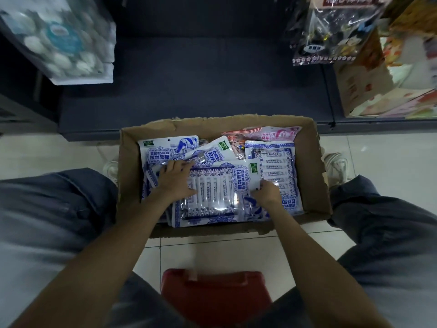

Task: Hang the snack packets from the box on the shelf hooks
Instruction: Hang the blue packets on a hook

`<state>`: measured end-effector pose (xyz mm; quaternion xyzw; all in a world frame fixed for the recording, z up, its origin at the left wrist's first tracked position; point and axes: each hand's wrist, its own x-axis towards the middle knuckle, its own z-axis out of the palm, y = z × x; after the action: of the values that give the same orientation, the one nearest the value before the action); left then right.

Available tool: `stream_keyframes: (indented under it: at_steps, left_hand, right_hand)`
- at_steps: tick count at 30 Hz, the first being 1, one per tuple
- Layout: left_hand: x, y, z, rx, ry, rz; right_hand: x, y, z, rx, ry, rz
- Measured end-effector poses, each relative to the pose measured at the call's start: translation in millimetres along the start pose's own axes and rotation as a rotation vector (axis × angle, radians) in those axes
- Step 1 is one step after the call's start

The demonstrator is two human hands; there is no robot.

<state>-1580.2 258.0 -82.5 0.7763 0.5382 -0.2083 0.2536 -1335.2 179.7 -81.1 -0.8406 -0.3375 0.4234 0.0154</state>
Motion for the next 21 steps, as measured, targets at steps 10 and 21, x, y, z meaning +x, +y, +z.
stream_keyframes:
  at_steps: [10, 21]
  left_hand:
    - [6.9, -17.3, -18.2, -0.148, 0.073, 0.031]
    - [-48.5, -5.4, -151.8, -0.844, 0.457, 0.421]
  right_hand:
    - [-24.9, -17.0, -16.6, 0.131, 0.354, -0.444]
    - [-86.0, -122.1, -76.3, 0.068, 0.316, -1.020]
